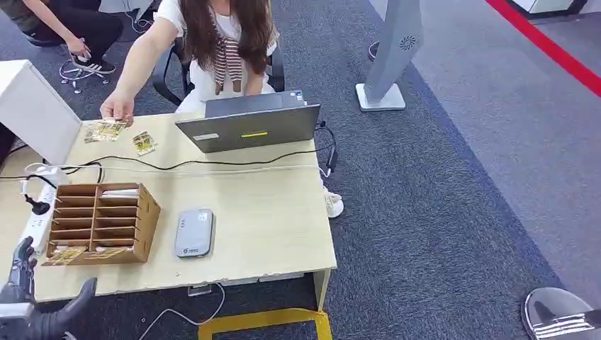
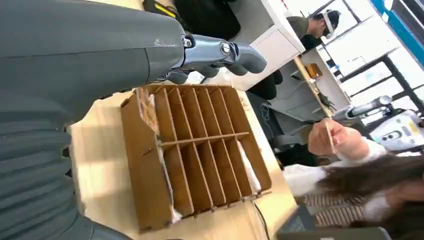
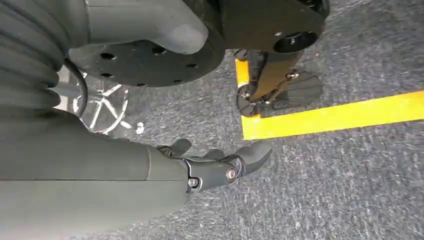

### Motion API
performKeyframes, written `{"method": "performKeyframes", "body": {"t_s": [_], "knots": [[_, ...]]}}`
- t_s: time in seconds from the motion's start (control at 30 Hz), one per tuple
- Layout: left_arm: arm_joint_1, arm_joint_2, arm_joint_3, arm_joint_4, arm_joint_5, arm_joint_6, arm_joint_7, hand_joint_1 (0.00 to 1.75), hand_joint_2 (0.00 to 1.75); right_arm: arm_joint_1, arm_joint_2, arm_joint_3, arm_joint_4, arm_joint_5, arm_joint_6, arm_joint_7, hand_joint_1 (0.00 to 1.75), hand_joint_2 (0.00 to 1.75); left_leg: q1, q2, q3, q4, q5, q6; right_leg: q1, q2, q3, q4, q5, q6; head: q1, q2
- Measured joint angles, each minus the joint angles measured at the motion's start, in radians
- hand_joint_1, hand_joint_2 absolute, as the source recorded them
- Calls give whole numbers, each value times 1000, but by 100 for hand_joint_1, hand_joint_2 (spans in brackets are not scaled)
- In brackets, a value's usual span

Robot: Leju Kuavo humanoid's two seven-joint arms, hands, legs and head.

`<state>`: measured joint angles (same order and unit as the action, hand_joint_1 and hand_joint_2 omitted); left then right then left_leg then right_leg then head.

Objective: Pass the card to the sensor for recognition and then transmit it.

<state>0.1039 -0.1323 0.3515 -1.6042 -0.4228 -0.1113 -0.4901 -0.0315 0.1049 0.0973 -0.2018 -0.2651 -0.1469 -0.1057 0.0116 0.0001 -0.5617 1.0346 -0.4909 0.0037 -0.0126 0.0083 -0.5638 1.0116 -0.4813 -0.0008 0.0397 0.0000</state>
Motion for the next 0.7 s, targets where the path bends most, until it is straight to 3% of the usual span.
{"method": "performKeyframes", "body": {"t_s": [0.7], "knots": [[-408, 159, -178, 244, -497, 216, 295, 0, 175, -21, 10, 51, 0, 66, 5, 63, 0, 175, 0, 0, -1, 0, 3, -1, 0, 1, -1, 0, 4, 0, 0, 0]]}}
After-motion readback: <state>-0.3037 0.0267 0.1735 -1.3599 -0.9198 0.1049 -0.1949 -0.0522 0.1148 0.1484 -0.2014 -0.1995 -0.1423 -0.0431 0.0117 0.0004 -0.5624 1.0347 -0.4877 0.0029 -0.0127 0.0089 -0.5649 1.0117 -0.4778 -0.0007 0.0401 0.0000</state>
